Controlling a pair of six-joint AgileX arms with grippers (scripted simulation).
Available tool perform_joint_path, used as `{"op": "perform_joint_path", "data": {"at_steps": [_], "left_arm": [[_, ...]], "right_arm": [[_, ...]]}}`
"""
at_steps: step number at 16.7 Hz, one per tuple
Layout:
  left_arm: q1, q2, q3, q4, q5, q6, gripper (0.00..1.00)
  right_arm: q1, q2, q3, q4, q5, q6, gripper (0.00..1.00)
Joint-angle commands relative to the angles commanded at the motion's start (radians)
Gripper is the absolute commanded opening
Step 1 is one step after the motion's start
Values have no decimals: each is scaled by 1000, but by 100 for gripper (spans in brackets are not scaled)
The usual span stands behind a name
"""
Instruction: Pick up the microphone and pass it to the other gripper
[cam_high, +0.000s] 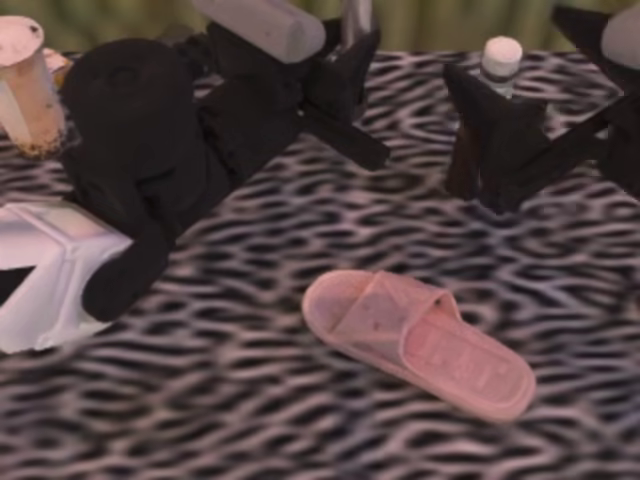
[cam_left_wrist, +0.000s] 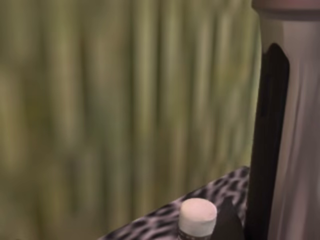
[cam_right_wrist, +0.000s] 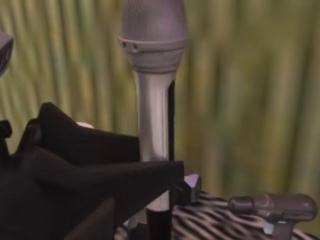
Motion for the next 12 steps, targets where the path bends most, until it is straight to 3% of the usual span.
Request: {"op": "perform_joint_path", "data": {"at_steps": [4, 12], "left_arm": [[0, 0, 0, 0, 0, 0, 0], [0, 0, 0, 0, 0, 0, 0]], "right_arm": [[72, 121, 76, 26, -3, 0, 100], [74, 163, 110, 38, -2, 0, 100]]}}
